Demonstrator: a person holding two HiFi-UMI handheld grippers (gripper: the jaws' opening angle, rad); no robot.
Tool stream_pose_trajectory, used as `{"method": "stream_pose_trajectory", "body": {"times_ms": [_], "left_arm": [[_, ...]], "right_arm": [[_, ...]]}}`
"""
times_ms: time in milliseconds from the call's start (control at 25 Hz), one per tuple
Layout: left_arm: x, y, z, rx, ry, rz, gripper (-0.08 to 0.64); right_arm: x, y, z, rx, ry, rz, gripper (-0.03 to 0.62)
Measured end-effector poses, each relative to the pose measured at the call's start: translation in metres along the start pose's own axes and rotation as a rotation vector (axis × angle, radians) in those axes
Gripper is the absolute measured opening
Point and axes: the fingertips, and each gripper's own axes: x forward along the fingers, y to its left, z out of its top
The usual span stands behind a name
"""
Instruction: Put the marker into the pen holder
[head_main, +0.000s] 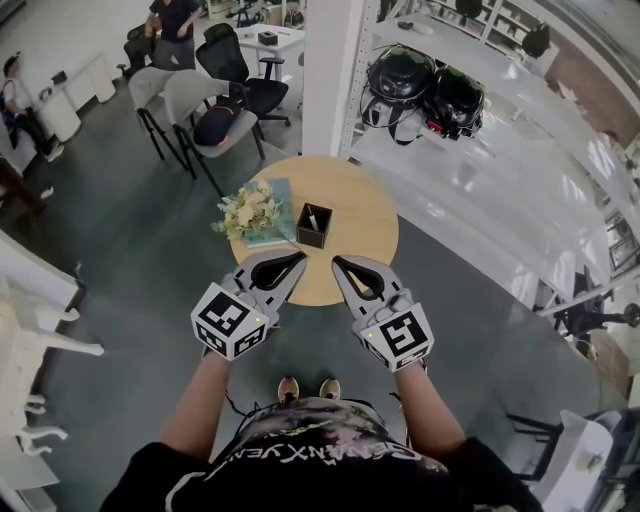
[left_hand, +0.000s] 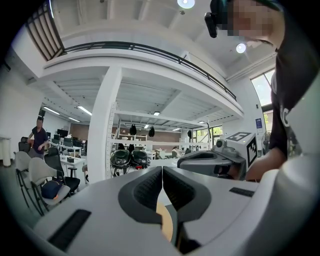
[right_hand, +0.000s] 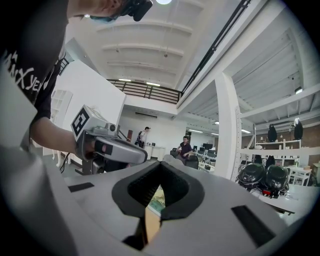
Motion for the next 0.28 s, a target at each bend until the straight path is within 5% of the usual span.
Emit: {"method": "stream_pose_trajectory", "body": {"times_ms": [280], "left_arm": [[-0.0017,0.0082,0.0014,0.001,0.002,0.003,0.021]], "right_arm": [[0.0077,0.0009,0.0029,-0.008,0.0,0.001,0.002]]}}
